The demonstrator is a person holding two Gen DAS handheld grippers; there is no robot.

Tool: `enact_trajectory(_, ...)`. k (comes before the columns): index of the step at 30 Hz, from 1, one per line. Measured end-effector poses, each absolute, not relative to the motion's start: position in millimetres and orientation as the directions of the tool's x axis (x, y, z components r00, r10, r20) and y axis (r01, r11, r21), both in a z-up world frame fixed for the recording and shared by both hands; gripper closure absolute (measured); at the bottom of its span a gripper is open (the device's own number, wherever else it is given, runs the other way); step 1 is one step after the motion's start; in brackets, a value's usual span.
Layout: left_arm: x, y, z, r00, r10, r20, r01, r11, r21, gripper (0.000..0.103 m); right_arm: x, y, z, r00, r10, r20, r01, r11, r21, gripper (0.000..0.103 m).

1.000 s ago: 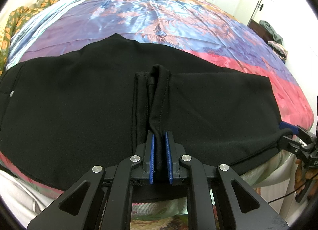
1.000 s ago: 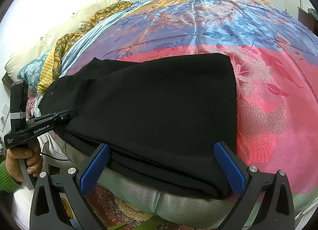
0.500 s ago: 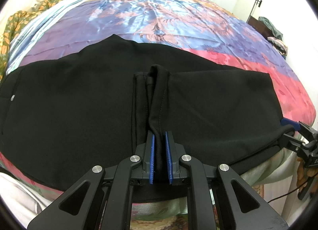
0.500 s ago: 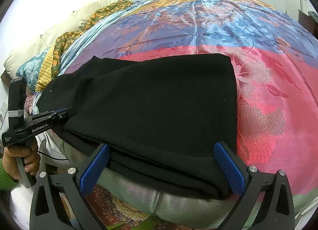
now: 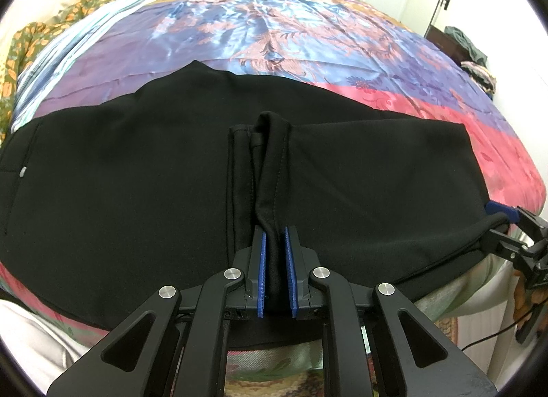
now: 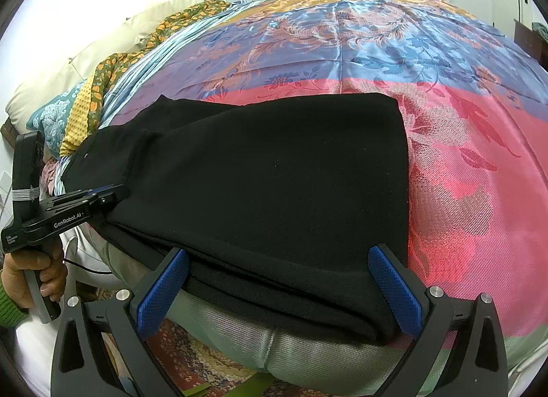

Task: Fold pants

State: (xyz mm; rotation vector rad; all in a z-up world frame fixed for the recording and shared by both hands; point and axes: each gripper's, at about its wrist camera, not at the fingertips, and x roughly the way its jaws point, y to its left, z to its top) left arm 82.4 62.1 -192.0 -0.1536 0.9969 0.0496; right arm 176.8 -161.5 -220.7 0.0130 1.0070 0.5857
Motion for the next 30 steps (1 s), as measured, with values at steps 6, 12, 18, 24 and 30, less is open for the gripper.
enact_trajectory(6, 82, 62, -192, 0.543, -0.028, -0.839, -0.111, 0.988, -0.105, 0.091, 176, -161, -221, 0.396, 0.468, -0.791, -0.456, 0.847, 0.273, 0.0)
enact_trajectory(12, 82, 62, -192, 0.544, -0.027, -0.838, -0.11, 0.988, -0.104, 0.091, 176, -161, -221, 0.396, 0.467, -0.791, -0.455, 0.848, 0.273, 0.0)
enact_trajectory(18, 82, 62, -192, 0.544, -0.027, -0.838, -0.109, 0.989, -0.103, 0.091, 176, -160, -221, 0.397, 0.465, -0.791, -0.456, 0.848, 0.27, 0.0)
enact_trajectory(24, 83, 63, -191, 0.547, -0.03, -0.837, -0.109, 0.988, -0.106, 0.091, 176, -160, -220, 0.398, 0.463, -0.792, -0.457, 0.849, 0.266, 0.0)
enact_trajectory(30, 75, 68, -174, 0.545, -0.082, -0.834, -0.115, 0.979, -0.171, 0.066, 178, -161, -221, 0.398, 0.465, -0.791, -0.459, 0.847, 0.267, 0.0)
